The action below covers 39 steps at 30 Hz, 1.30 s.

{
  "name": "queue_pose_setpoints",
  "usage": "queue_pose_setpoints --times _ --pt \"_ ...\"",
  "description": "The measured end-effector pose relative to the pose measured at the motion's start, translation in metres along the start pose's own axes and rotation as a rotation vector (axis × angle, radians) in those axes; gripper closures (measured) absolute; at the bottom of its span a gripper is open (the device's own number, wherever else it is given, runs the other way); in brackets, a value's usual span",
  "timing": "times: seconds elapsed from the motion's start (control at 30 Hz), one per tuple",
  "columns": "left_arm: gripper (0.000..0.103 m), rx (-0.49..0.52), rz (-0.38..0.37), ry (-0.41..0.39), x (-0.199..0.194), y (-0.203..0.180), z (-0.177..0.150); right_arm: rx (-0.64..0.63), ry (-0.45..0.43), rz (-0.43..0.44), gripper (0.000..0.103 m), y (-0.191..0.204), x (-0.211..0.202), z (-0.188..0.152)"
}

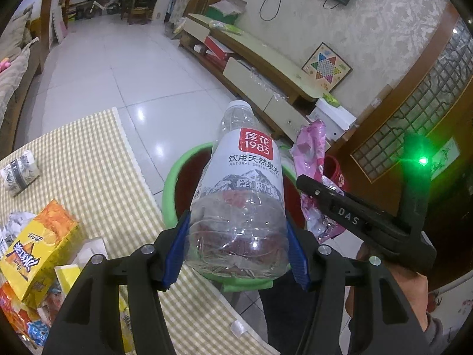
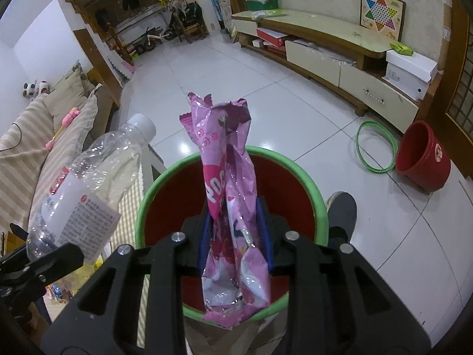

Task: Collect trash
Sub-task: 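Carry the pink wrapper over the green bin and open the right tool, then grasp the yellow snack packet with the right tool while the left tool grasps the strawberry wrapper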

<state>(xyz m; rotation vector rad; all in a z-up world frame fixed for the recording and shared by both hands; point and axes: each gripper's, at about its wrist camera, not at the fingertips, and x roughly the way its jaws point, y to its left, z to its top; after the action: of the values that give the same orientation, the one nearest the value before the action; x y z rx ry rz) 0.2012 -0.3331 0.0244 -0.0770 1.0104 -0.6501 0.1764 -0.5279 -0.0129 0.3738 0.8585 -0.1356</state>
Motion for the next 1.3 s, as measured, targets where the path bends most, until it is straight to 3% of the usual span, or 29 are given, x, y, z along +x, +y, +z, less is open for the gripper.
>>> queue_pose_setpoints --times 0.2,0.23,0.27,0.37,0.63,1.03,1.3 --pt "0.046 -0.006 -0.001 0.016 0.011 -0.002 0.008 0.000 0.008 -0.006 0.073 -0.003 0.004 0.003" --pt "0.046 -0.010 -0.002 0.017 0.012 -0.001 0.008 0.000 0.008 -0.011 0.069 -0.004 0.004 0.003" --pt "0.046 -0.015 0.003 0.017 0.013 -0.001 0.010 0.001 0.006 -0.021 0.057 -0.003 0.004 0.002" --pt "0.028 -0.037 0.003 -0.007 0.008 0.003 0.014 0.004 -0.009 -0.035 0.031 -0.005 0.002 0.000" --pt "0.011 -0.096 0.017 -0.047 -0.007 0.023 0.010 -0.008 -0.027 -0.060 0.013 -0.005 -0.003 -0.006" --pt "0.008 -0.167 0.083 -0.110 -0.067 0.071 -0.017 -0.059 -0.044 -0.046 0.006 0.029 -0.019 -0.017" --pt "0.008 -0.188 0.196 -0.159 -0.124 0.114 -0.052 -0.128 -0.047 0.000 0.005 0.080 -0.029 -0.035"
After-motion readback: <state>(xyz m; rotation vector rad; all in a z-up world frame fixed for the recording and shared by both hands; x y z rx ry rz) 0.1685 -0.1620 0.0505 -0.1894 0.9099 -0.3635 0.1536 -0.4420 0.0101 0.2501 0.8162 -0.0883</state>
